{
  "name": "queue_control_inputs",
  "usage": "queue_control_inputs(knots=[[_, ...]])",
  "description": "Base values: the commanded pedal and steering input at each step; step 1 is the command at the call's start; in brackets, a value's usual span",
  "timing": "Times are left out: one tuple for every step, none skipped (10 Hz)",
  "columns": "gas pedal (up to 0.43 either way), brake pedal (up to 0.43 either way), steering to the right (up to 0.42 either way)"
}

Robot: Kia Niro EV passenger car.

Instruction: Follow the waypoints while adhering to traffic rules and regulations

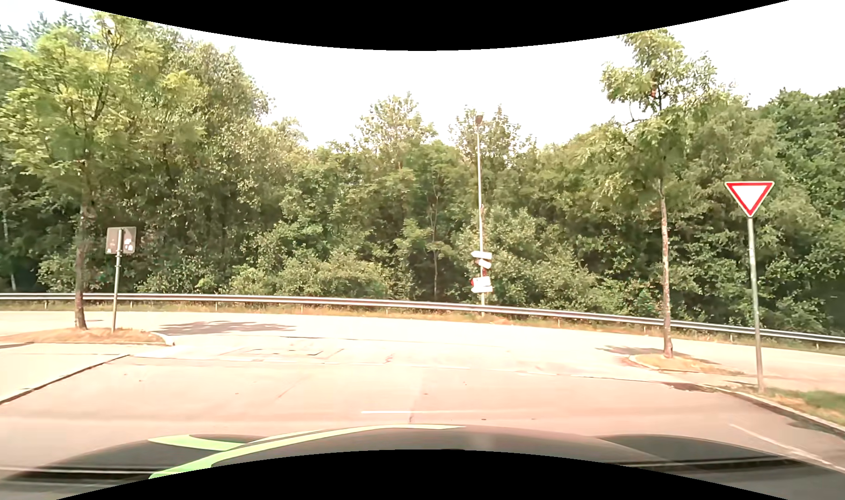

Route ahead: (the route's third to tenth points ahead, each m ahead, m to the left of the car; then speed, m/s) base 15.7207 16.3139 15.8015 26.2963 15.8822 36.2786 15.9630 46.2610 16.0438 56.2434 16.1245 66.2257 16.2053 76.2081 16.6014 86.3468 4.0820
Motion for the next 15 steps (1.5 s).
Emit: queue_control_inputs(knots=[[0.0, 0.037, 0.004], [0.0, 0.061, 0.004], [0.0, 0.079, 0.004], [0.0, 0.079, 0.004], [0.0, 0.085, 0.003], [0.0, 0.091, 0.003], [0.0, 0.098, 0.002], [0.0, 0.104, 0.002], [0.0, 0.116, 0.0], [0.0, 0.128, -0.003], [0.0, 0.146, -0.009], [0.0, 0.159, -0.018], [0.0, 0.171, -0.022], [0.0, 0.177, -0.024], [0.0, 0.183, -0.025]])
